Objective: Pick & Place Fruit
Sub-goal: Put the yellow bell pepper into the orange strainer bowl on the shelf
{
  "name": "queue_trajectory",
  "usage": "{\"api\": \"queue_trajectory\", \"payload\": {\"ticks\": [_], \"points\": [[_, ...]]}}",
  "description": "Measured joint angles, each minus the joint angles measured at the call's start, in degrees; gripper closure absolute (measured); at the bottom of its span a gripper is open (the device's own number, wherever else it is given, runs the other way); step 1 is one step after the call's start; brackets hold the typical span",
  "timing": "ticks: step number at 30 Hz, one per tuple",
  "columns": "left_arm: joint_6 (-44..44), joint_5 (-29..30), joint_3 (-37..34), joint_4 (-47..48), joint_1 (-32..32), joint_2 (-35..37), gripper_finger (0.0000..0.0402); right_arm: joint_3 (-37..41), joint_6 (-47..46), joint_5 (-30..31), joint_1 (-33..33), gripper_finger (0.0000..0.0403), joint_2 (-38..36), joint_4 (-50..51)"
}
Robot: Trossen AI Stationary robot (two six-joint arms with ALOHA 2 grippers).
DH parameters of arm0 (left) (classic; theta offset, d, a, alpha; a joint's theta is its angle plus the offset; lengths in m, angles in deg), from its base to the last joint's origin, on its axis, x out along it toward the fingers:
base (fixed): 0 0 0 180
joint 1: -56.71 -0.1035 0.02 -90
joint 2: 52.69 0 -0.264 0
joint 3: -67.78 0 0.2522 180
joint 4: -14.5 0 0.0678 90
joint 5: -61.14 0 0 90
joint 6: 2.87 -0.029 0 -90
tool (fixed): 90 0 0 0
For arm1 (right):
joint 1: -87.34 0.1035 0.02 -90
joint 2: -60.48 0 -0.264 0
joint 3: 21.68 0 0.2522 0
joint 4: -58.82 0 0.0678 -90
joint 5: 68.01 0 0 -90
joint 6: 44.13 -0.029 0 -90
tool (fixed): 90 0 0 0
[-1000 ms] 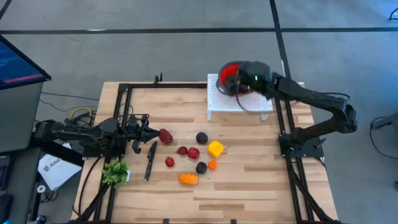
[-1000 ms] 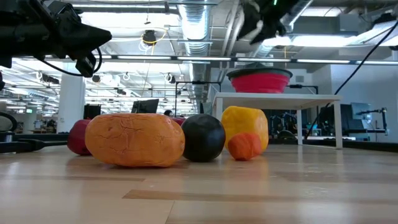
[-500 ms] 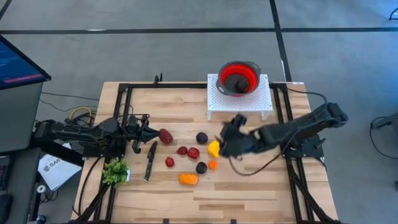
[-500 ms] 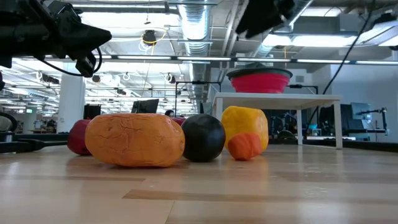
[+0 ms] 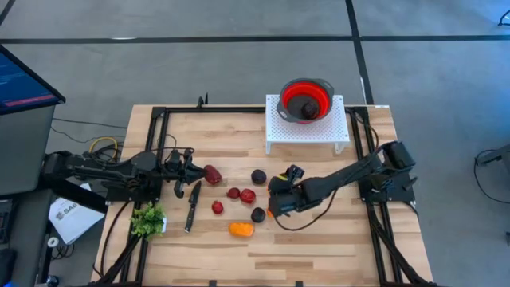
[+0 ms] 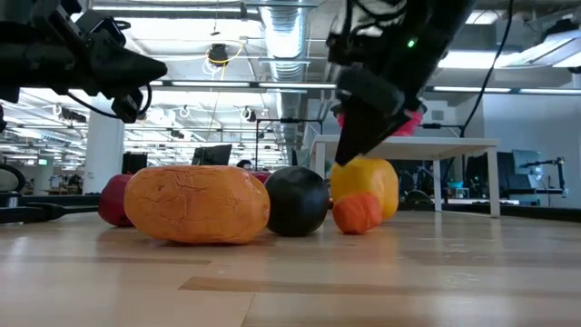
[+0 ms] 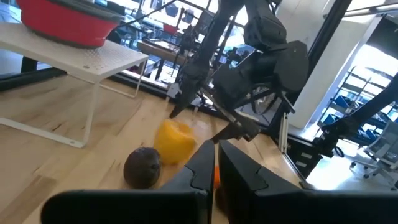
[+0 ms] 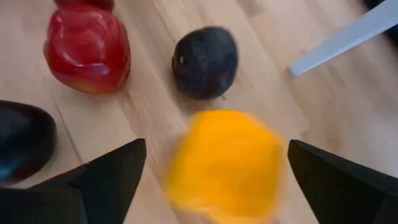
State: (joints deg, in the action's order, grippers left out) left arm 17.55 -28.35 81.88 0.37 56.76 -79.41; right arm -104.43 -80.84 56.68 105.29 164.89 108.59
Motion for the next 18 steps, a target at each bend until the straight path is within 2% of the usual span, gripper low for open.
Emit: {"api": "queue_trajectory", "payload": {"ticks": [4,11,14,18], "points": [[0.0,-0.02,0.0,-0.15,-0.01,-0.5,0.0384,-0.04,-0.63,-3.18,-0.54,0.0009,-0.12,0.09],[0.87,-0.02,0.0,-0.52,0.0,-0.46,0.0384,-0.02,-3.66,-3.73,-1.15,0.0034,-0.1,0.6],[0.88,-0.04,0.0,-0.57,-0.01,-0.46,0.0384,-0.01,-3.66,-3.08,-0.92,0.004,-0.39,-1.22],[0.9,-0.04,0.0,-0.64,-0.01,-0.46,0.0384,-0.09,-5.27,0.69,0.76,0.0043,-3.02,-2.21]]}}
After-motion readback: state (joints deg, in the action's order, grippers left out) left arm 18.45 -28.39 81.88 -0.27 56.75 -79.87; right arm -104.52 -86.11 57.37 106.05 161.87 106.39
